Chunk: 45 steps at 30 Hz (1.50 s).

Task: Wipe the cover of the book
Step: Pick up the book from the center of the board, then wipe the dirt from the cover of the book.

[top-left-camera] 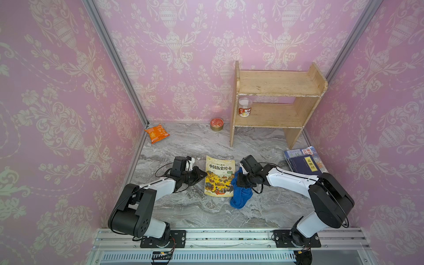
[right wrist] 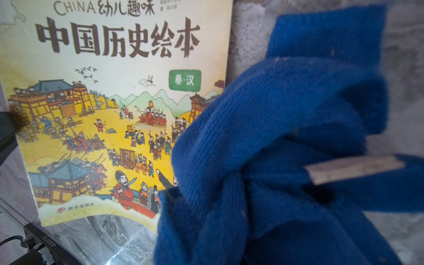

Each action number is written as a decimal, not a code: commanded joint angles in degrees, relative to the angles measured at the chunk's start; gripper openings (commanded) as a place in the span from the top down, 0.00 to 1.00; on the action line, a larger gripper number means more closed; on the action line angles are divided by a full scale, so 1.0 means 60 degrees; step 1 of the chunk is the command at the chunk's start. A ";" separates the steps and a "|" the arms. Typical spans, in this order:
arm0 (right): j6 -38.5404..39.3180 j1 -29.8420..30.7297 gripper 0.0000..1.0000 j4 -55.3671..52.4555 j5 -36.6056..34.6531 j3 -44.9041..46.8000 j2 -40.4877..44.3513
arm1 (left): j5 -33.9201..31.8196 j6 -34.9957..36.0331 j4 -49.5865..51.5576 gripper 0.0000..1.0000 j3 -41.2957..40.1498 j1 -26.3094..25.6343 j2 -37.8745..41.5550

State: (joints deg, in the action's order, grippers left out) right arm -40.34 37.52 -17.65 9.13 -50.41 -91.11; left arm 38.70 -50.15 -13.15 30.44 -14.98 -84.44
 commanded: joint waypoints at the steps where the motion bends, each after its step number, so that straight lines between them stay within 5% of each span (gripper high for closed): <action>1: -0.0107 0.0011 1.00 -0.0200 0.0070 0.0140 0.0233 | 0.0389 -0.0139 -0.0497 0.79 -0.0053 -0.0366 -0.0344; 6: -0.0067 0.0016 1.00 -0.0275 0.0089 0.0198 0.0278 | 0.0259 0.0047 -0.0157 0.81 0.0090 -0.0708 -0.0462; 9: 0.0045 -0.0011 1.00 -0.0587 -0.0201 0.0164 0.0548 | 0.0048 -0.0002 -0.0095 1.00 -0.0089 -0.0738 -0.0127; 17: 0.0759 -0.0042 1.00 -0.2965 -0.1860 -0.1995 0.2137 | -0.0297 0.0176 0.0727 1.00 -0.0352 -0.1301 0.0867; 24: 0.0260 0.0154 1.00 -0.1563 -0.2073 -0.2623 0.2056 | -0.1342 -0.0049 0.0809 1.00 -0.0805 -0.2470 0.1298; 29: 0.0040 0.0446 1.00 -0.1045 -0.2152 -0.2379 0.1376 | -0.1670 -0.0324 0.0298 1.00 -0.1191 -0.2585 0.1329; 34: 0.0233 0.0517 1.00 -0.1191 -0.2917 -0.2115 0.2397 | -0.2198 -0.0360 0.0144 1.00 -0.1559 -0.2604 0.1358; 38: 0.0701 0.0480 1.00 -0.1842 -0.2048 -0.2650 0.2313 | -0.2237 -0.0798 -0.0841 1.00 -0.1890 -0.2669 0.1222; 45: -0.0611 0.0955 1.00 0.0293 -0.0344 -0.0827 0.1361 | -0.2238 -0.1147 -0.1586 1.00 -0.1915 -0.2848 0.0862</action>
State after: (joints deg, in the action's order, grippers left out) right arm -40.75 42.35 -19.68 2.55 -59.37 -79.79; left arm 26.63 -55.11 -19.38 19.49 -31.66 -78.46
